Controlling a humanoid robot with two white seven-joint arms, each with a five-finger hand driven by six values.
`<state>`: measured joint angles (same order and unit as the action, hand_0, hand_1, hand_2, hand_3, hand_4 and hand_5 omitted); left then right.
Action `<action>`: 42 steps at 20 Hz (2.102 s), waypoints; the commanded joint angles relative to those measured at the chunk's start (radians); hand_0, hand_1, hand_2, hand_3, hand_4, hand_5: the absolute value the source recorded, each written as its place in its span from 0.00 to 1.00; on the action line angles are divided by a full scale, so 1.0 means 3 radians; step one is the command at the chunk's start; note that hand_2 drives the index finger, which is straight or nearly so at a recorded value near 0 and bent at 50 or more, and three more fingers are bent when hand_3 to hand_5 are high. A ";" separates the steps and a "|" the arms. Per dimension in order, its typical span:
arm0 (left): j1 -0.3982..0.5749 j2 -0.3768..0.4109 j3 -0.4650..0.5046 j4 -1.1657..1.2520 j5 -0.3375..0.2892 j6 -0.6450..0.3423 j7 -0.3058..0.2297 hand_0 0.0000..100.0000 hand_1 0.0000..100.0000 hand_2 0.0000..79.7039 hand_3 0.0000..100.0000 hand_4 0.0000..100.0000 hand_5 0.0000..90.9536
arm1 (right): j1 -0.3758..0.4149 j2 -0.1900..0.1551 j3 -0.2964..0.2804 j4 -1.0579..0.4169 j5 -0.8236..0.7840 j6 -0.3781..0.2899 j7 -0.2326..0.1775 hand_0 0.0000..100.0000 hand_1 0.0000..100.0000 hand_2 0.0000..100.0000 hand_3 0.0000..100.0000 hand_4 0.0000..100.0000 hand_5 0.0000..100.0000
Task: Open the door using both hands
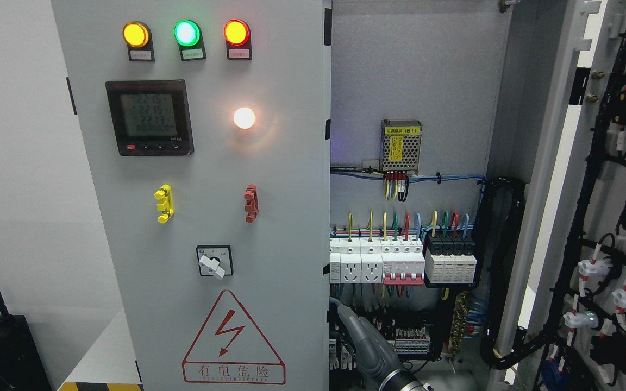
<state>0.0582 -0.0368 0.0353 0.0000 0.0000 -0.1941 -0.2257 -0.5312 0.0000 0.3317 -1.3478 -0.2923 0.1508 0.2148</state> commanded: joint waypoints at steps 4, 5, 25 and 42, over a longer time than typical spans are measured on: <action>0.0000 0.0000 0.0000 0.0051 -0.0097 0.0003 0.0001 0.00 0.00 0.00 0.00 0.00 0.00 | -0.0014 -0.0041 -0.0017 0.0039 -0.0007 -0.0007 0.0020 0.38 0.00 0.00 0.00 0.00 0.00; -0.0005 0.0000 0.0000 0.0051 -0.0097 0.0003 0.0001 0.00 0.00 0.00 0.00 0.00 0.00 | -0.0014 -0.0041 -0.0017 0.0034 -0.0007 -0.0007 0.0046 0.38 0.00 0.00 0.00 0.00 0.00; 0.0000 0.0000 0.0000 0.0051 -0.0097 0.0003 0.0001 0.00 0.00 0.00 0.00 0.00 0.00 | -0.0091 -0.0051 -0.0073 0.0151 -0.0012 -0.0007 0.0327 0.38 0.00 0.00 0.00 0.00 0.00; 0.0000 0.0000 0.0000 0.0051 -0.0097 0.0003 0.0001 0.00 0.00 0.00 0.00 0.00 0.00 | -0.0167 -0.0056 -0.0124 0.0249 -0.0150 -0.0007 0.0644 0.38 0.00 0.00 0.00 0.00 0.00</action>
<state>0.0579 -0.0368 0.0353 0.0000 0.0000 -0.1942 -0.2268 -0.5745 0.0000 0.3026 -1.2921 -0.3075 0.1474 0.3898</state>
